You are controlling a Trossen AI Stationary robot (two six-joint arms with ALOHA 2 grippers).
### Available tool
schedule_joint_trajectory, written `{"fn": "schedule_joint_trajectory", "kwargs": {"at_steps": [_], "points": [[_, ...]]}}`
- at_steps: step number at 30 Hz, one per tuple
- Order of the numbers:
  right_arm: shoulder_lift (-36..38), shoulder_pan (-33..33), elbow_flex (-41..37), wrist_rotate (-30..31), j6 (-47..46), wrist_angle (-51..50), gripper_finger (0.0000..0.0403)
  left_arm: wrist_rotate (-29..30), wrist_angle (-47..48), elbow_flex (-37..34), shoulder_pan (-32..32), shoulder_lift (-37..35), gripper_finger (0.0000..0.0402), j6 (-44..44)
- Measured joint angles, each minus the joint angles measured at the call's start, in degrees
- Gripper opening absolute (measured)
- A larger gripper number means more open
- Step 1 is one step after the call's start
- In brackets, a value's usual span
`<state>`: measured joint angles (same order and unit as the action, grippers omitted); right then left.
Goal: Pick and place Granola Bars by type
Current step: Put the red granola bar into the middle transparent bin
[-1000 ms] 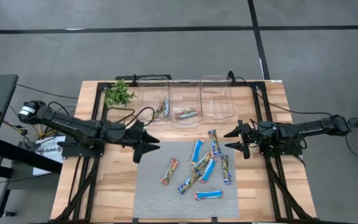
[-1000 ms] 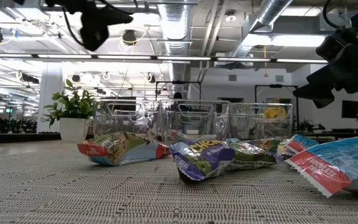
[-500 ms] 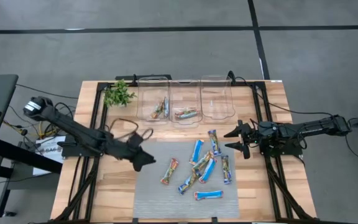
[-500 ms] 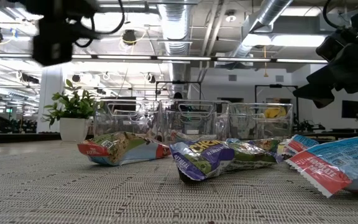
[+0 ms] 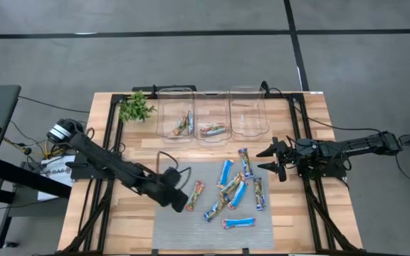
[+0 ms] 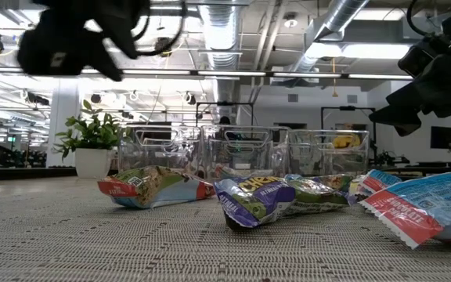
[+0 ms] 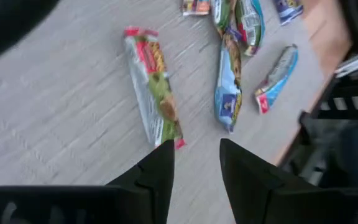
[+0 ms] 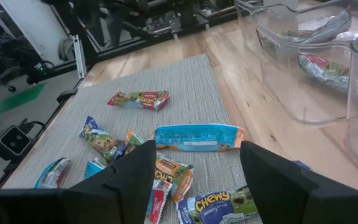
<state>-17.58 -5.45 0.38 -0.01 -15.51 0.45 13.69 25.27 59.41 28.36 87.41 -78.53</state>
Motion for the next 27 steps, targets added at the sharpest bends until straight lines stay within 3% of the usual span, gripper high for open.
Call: {"fn": "schedule_joint_trajectory", "kwargs": {"at_steps": [6, 11, 19, 27], "points": [[-0.01, 0.02, 0.00, 0.01, -0.01, 0.01, 0.0225, -3.91, 8.41, 12.94, -2.70, 10.59, 0.0115, 4.82], [0.00, 0.00, 0.00, 0.01, 0.00, 0.00, 0.0225, -8.59, 13.15, 19.69, -5.20, 17.60, 0.0124, 6.32], [-0.02, 0.00, 0.00, 0.01, -0.01, 0.02, 0.0225, -15.55, 14.17, 22.70, -9.12, 23.48, 0.0162, 10.20], [0.00, 0.00, 0.00, 0.00, -0.02, 0.02, 0.0225, -15.21, 16.86, 22.69, -11.11, 23.45, 0.0183, 10.90]]}}
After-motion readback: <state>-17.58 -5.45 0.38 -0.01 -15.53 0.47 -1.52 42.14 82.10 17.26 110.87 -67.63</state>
